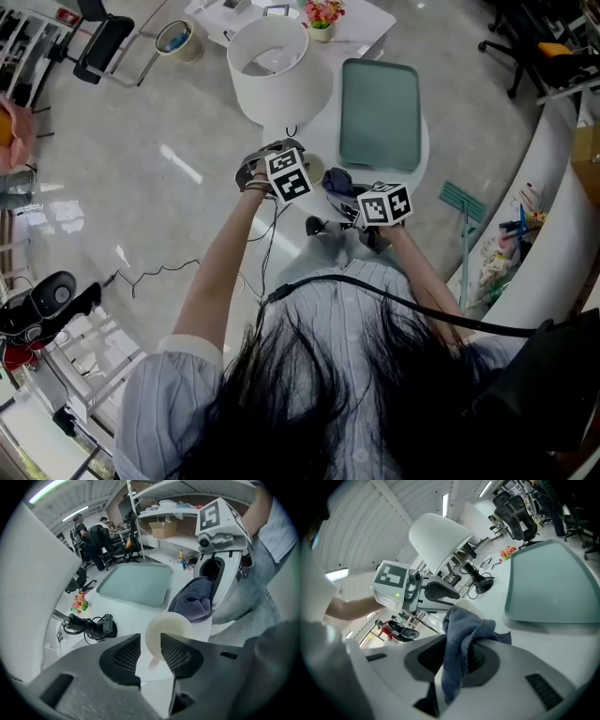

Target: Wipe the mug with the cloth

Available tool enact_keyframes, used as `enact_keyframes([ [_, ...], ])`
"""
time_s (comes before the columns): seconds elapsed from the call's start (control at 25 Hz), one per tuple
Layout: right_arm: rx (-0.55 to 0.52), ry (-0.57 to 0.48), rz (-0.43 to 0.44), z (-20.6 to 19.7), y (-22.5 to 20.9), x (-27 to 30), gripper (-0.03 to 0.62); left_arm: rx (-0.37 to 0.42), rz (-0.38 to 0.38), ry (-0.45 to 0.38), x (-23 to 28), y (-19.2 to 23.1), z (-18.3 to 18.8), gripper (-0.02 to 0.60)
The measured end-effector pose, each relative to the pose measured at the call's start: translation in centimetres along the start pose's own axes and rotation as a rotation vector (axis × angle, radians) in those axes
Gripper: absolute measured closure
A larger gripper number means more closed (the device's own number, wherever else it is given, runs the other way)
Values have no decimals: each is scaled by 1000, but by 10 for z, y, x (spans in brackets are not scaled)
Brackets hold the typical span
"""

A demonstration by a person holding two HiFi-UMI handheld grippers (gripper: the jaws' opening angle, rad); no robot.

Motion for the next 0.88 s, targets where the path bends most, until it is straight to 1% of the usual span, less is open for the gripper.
enact_keyframes([
  [0.12, 6, -1, 4, -1, -1, 0, 511, 20, 1, 22, 10, 0, 4, 444],
  [0.24, 11, -1, 7, -2, -1, 0, 511, -7, -10, 33, 16, 3, 2, 498],
  [0.28, 12, -1, 7, -2, -2, 0, 512, -29, -17, 31, 17, 5, 1, 524],
  [0.32, 14, 0, 7, -2, -2, 0, 512, -58, -28, 26, 18, 6, 1, 532],
  [0.48, 19, 1, 3, -4, -4, -1, 511, -179, -53, -11, 15, 7, 1, 541],
  [0.72, 18, 4, -1, -2, -3, 1, 511, -316, -27, -37, 12, 6, -3, 545],
  [0.8, 15, 7, 1, -2, -2, 2, 511, -382, -15, -53, 11, 6, -5, 545],
  [0.88, 9, 13, 1, -2, -1, 3, 511, -471, -4, -75, 9, 6, -9, 545],
])
Point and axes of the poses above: the fingertips, and each gripper's own axes: x forward along the fingers, y to its left, z out of its top, the point moved 6 cm from there along -x, backward along the fingers, and after that the axes turned 2 degrees about x, right-handed, at the moved point
